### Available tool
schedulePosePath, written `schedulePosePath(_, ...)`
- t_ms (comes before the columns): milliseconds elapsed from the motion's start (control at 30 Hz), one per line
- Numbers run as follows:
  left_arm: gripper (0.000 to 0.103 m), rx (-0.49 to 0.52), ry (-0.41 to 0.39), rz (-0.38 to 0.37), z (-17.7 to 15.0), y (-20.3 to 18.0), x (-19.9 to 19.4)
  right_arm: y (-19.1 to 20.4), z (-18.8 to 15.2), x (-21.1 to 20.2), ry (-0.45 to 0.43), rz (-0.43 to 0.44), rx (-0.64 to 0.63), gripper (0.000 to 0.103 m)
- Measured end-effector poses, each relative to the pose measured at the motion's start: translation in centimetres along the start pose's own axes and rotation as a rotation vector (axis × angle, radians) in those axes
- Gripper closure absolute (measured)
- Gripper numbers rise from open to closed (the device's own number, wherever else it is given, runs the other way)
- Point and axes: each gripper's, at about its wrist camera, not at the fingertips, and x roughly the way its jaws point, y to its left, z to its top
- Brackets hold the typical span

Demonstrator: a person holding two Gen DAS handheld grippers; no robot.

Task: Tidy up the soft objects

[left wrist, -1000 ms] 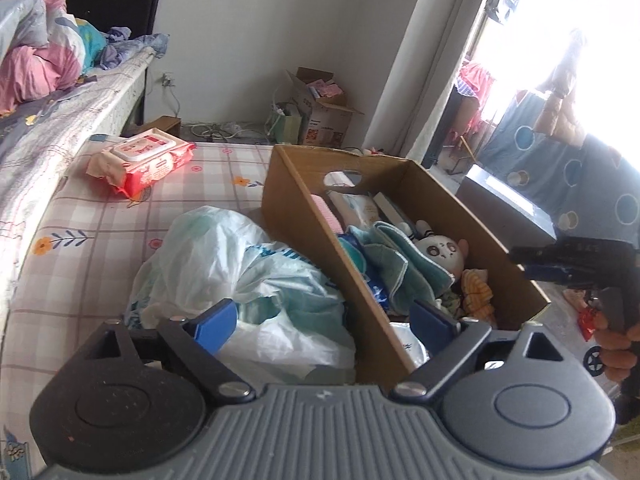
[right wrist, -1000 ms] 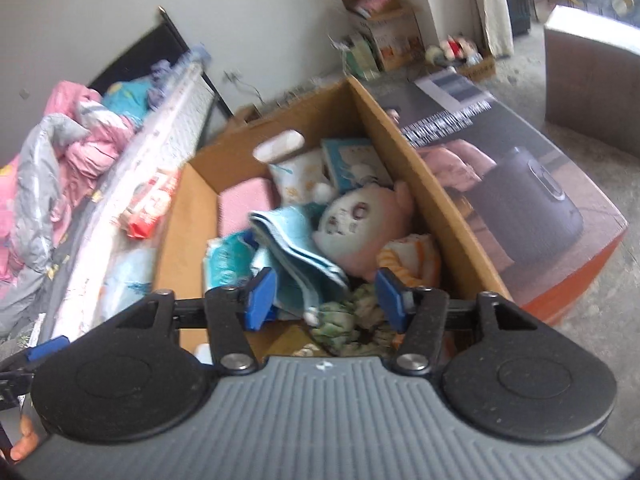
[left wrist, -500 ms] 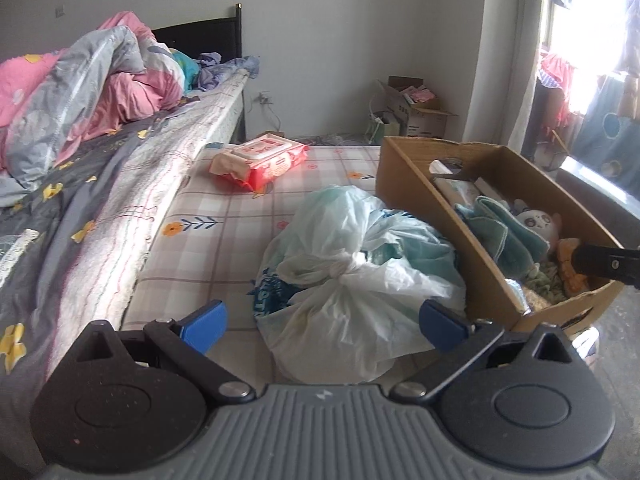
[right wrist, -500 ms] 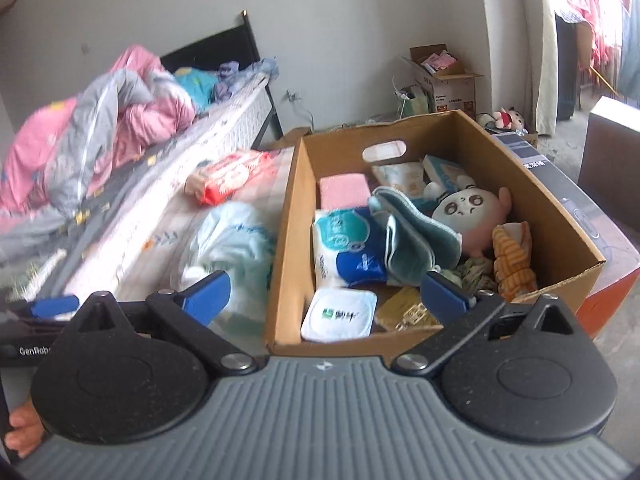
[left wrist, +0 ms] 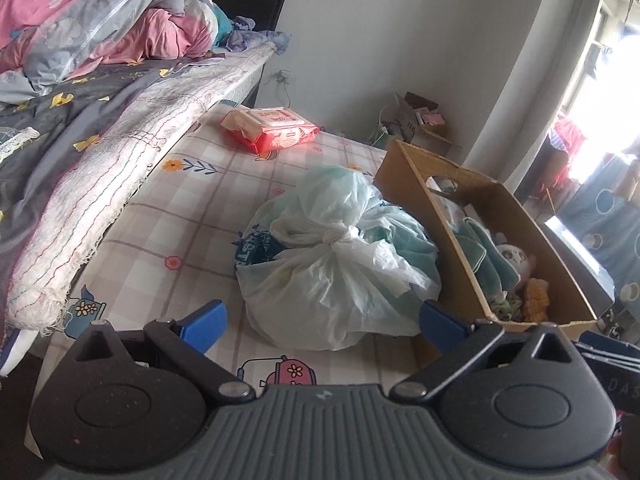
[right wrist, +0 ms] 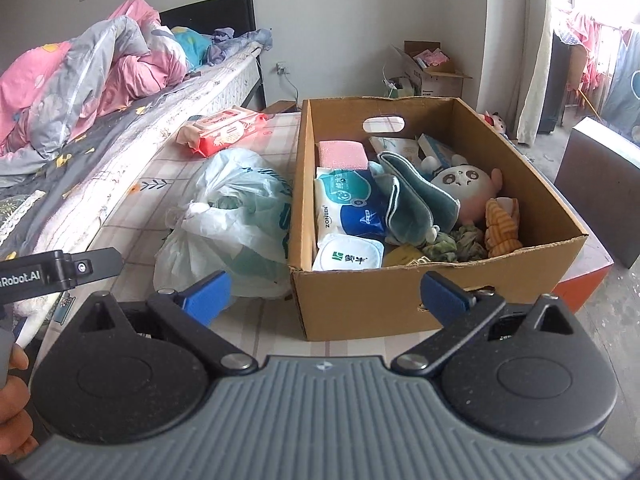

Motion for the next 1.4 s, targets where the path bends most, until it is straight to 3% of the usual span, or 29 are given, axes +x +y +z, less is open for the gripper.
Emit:
schedulePosePath(100,0.000,0.031,0.009,0.042,-0.2,-0.6,-0.1,0.3,-0.1,-0.7,-0.011,0.009,0.004,0.001)
schedulePosePath(500,0.000,0.145,0.034,0.077,-1.0,-3.5,0.2,0.1,-0.7,0.1,0.040,-0.009,0.004,0.001)
schedulePosePath(1400,0.001,0.250,0.044,0.150,-0.5,-6.9,2.1,-2.3,-0.2,2.2,0.075,-0.057,0.036,0.001)
